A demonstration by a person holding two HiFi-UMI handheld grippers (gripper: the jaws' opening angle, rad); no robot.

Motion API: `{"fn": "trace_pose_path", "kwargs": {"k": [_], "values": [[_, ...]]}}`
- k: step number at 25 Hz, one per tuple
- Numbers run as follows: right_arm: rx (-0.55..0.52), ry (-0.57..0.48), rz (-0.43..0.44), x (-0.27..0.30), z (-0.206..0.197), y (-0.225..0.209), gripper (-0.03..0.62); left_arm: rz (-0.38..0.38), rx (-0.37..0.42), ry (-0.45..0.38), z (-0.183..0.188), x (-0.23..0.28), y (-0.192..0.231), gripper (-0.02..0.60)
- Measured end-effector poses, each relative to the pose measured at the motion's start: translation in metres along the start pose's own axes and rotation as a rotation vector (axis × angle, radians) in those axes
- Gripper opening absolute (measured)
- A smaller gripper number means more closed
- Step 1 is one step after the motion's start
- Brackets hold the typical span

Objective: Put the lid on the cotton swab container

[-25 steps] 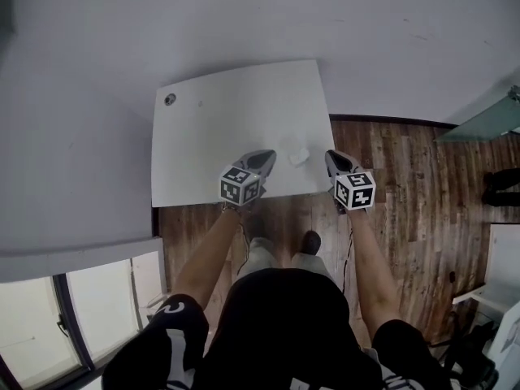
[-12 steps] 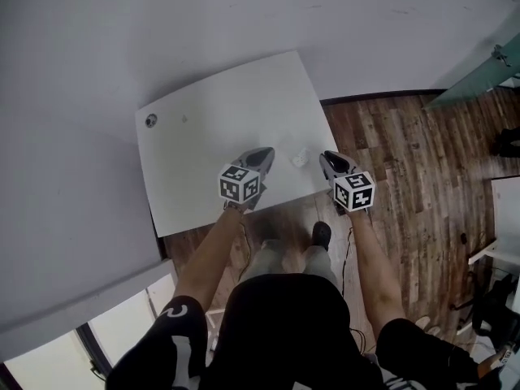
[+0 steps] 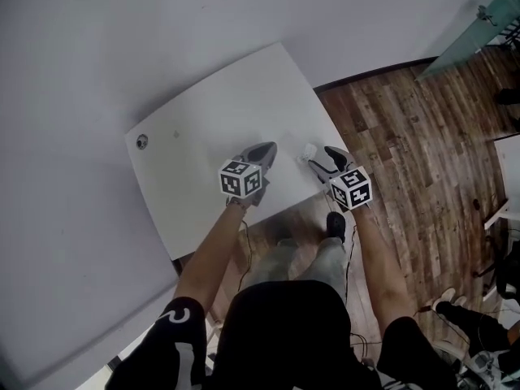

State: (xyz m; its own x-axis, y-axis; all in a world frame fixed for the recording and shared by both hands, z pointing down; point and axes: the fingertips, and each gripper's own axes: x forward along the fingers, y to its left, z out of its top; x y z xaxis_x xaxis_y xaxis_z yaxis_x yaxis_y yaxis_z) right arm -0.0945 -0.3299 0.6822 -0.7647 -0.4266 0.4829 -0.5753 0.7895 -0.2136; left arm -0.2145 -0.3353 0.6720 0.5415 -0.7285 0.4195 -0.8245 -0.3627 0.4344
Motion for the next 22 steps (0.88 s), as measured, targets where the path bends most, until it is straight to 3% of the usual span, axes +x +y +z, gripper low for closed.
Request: {"fn": "trace_pose_path", "kwargs": {"k": [3,12,22], "values": [[-0.006,0.005,0.002,0.009,-0.011,0.001,0.324,-0.027,-0.004,0.012,-0.005,0.010,0.004,0.025],[-0.046,0.039,-0.001,0.033,-0.048,0.000,0.368,-0.093,-0.027,0.033,-0.023,0.036,0.015,0.025],[-0.077,0.040,0.002,0.056,-0.064,0.001,0.373,-0.136,-0.046,0.038,-0.031,0.051,0.028,0.025]]}}
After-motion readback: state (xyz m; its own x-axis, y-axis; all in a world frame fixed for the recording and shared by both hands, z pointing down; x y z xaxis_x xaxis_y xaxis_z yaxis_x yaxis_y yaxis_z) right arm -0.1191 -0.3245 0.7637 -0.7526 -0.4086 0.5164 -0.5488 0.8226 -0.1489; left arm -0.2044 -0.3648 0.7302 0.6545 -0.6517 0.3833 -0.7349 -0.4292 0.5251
